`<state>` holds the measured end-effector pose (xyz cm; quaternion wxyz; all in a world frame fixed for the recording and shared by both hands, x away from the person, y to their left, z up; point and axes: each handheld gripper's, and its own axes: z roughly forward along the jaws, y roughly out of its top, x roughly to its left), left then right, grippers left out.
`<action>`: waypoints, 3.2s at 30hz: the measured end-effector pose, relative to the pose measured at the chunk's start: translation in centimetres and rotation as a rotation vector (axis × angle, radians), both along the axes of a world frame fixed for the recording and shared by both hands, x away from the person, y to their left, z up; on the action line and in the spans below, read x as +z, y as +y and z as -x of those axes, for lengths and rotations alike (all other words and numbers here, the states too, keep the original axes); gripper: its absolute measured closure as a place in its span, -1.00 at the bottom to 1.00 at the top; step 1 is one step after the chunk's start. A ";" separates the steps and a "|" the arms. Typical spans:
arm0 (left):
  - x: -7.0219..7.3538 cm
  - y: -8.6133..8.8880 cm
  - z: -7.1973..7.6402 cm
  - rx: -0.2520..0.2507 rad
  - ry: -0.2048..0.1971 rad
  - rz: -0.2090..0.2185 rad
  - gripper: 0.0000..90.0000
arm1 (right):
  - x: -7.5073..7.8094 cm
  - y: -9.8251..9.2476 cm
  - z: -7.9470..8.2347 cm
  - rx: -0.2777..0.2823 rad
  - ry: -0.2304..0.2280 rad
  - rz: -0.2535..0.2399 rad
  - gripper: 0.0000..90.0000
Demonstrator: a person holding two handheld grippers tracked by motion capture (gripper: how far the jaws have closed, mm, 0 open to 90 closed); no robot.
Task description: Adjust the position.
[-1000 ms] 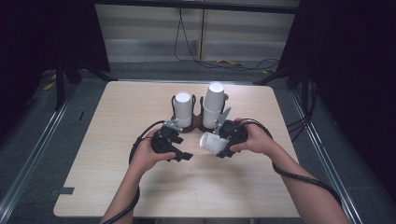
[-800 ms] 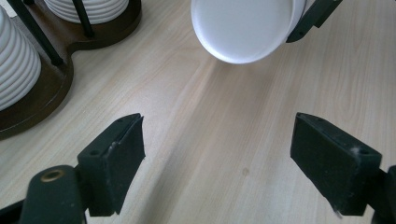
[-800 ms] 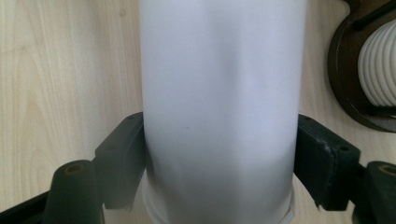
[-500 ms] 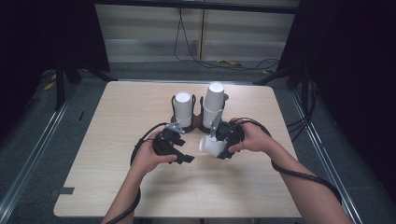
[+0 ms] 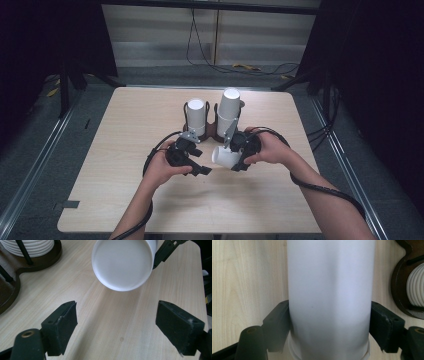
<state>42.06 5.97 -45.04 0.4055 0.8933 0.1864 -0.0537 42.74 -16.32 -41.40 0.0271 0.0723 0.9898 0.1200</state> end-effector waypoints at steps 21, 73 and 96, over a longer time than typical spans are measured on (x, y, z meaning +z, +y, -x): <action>-0.3 -0.7 0.0 -0.028 0.021 0.026 -0.61 | -0.3 0.9 0.4 0.055 0.003 0.104 -0.45; -1.1 -2.2 -0.1 -0.074 0.037 0.085 -0.35 | -0.4 2.3 1.0 0.122 0.012 0.065 -0.45; -1.4 -2.3 0.0 -0.126 0.039 0.066 -0.27 | -0.6 2.3 1.2 0.142 0.018 0.044 -0.47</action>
